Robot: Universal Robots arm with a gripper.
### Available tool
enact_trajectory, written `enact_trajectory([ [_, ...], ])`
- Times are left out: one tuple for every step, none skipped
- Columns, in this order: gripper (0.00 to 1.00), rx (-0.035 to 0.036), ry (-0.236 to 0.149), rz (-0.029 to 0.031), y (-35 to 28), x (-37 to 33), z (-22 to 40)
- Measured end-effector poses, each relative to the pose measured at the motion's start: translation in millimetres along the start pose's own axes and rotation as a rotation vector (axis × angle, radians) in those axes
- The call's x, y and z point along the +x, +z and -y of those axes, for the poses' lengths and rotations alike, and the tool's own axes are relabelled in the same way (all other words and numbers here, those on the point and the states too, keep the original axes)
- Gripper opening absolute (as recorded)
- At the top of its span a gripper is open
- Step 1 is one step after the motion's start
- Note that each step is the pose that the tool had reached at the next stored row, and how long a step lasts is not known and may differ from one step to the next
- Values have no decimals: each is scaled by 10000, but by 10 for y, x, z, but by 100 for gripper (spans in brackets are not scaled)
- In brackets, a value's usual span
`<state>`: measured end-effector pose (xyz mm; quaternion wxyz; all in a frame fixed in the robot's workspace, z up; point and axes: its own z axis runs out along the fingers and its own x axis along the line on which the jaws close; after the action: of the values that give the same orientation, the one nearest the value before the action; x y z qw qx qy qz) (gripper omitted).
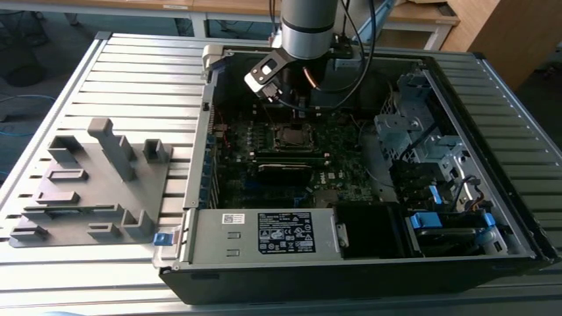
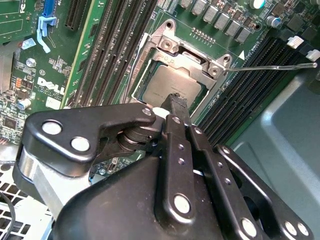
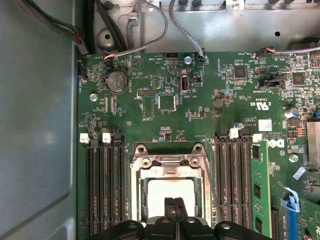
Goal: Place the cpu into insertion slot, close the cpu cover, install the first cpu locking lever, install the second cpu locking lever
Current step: 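Close the cpu cover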
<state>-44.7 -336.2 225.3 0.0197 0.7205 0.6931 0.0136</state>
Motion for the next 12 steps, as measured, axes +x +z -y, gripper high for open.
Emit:
enact_trajectory([
  [11,0,0,0,0,0,0],
  [11,0,-1,0,0,0,0],
  [11,0,-1,0,0,0,0],
  [11,0,0,0,0,0,0],
  [11,0,0,-1,1,0,0],
  [11,0,-1,0,0,0,0],
  [11,0,0,0,1,0,0],
  [11,0,-5,0,1,0,0],
  [11,0,-20,-1,1,0,0],
  [11,-1,-45,-3,1,0,0],
  [11,-1,-66,-4,1,0,0],
  [11,-1,-69,-4,1,0,0],
])
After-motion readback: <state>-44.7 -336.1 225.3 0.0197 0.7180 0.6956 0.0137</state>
